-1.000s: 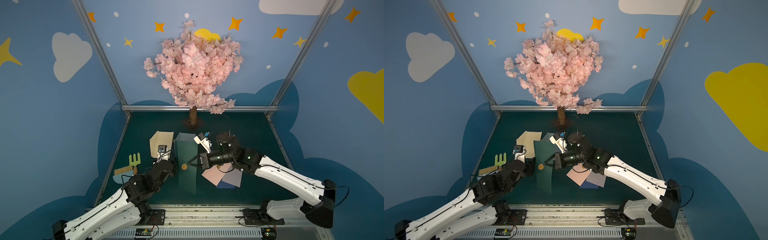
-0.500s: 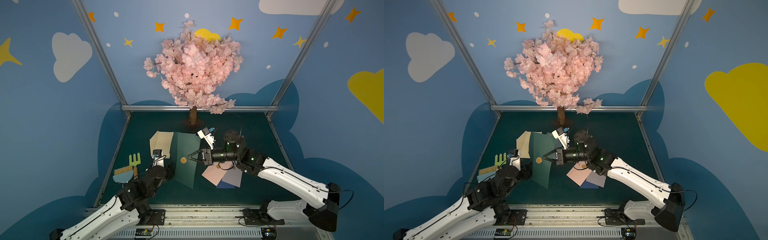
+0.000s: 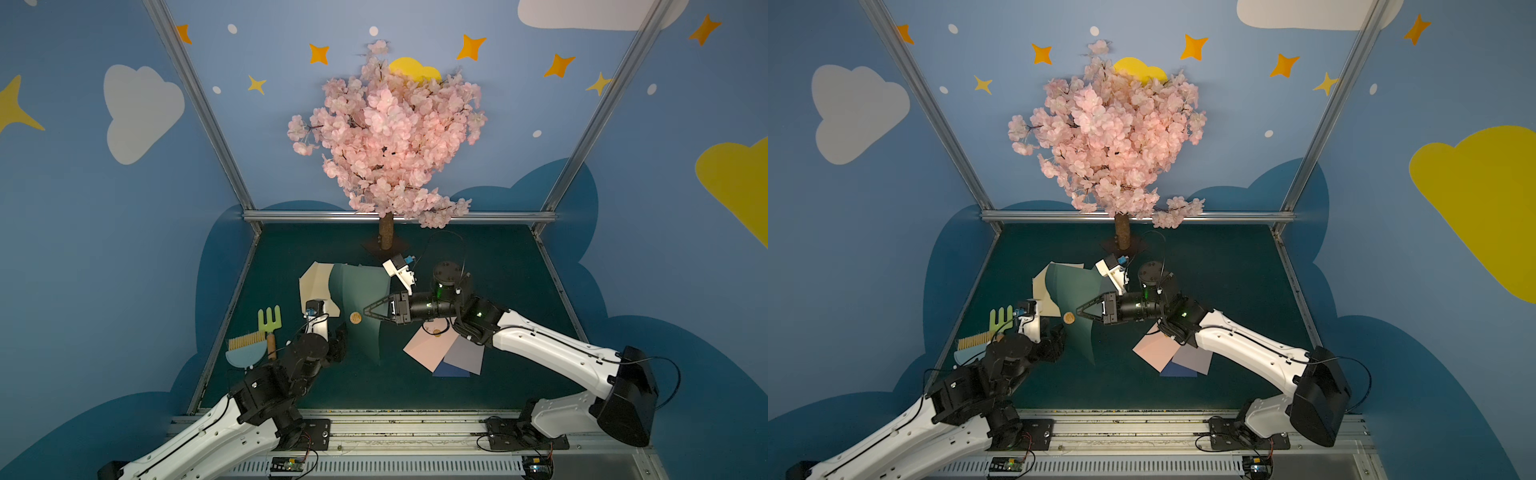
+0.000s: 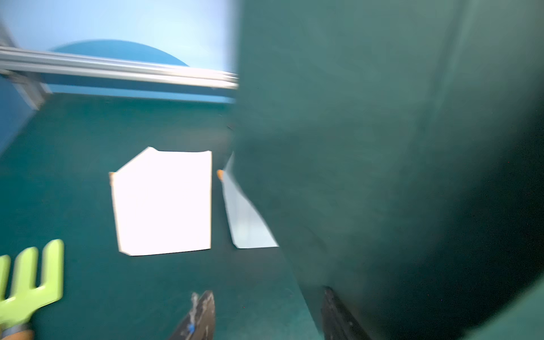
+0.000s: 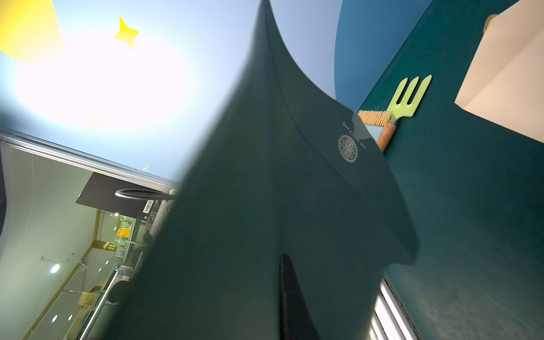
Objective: Open the envelope
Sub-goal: Open the envelope flap on the envelope, then place the envelope at the center of the board.
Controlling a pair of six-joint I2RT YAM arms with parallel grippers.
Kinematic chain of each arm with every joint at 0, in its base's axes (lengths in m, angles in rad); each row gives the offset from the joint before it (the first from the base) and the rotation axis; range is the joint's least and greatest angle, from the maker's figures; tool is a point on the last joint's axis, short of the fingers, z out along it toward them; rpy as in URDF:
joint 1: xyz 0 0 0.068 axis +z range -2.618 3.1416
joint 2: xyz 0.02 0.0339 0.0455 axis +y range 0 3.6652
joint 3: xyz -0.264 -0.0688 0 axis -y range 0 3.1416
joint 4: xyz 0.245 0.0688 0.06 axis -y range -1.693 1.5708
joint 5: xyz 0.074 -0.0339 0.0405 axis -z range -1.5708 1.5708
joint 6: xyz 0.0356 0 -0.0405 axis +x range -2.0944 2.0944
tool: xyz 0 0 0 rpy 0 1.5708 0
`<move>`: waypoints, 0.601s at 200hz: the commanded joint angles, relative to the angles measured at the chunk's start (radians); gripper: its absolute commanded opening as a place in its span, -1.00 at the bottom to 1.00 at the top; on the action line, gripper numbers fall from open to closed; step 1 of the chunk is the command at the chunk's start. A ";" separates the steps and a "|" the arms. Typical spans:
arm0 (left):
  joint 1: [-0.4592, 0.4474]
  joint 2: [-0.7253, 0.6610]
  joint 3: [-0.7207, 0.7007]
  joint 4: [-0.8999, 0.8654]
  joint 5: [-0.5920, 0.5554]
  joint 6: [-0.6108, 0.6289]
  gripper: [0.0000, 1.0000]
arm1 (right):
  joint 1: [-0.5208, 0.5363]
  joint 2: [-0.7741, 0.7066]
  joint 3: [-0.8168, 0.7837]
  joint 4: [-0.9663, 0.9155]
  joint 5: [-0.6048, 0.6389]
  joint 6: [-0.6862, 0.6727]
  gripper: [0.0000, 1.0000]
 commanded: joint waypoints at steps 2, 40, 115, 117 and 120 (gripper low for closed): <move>0.002 -0.094 0.064 -0.211 -0.159 -0.068 0.15 | -0.037 -0.047 0.018 -0.136 0.007 -0.085 -1.00; 0.002 -0.223 0.151 -0.297 -0.204 -0.040 0.13 | -0.104 -0.014 0.007 -0.214 0.004 -0.144 -1.00; 0.002 -0.181 0.237 -0.258 -0.169 0.029 0.14 | -0.072 0.316 0.085 0.043 -0.040 0.009 -1.00; 0.002 -0.179 0.237 -0.259 -0.170 0.031 0.14 | -0.069 0.329 0.089 0.054 -0.042 0.014 -1.00; 0.003 -0.179 0.239 -0.261 -0.171 0.030 0.14 | -0.065 0.348 0.096 0.067 -0.044 0.024 -1.00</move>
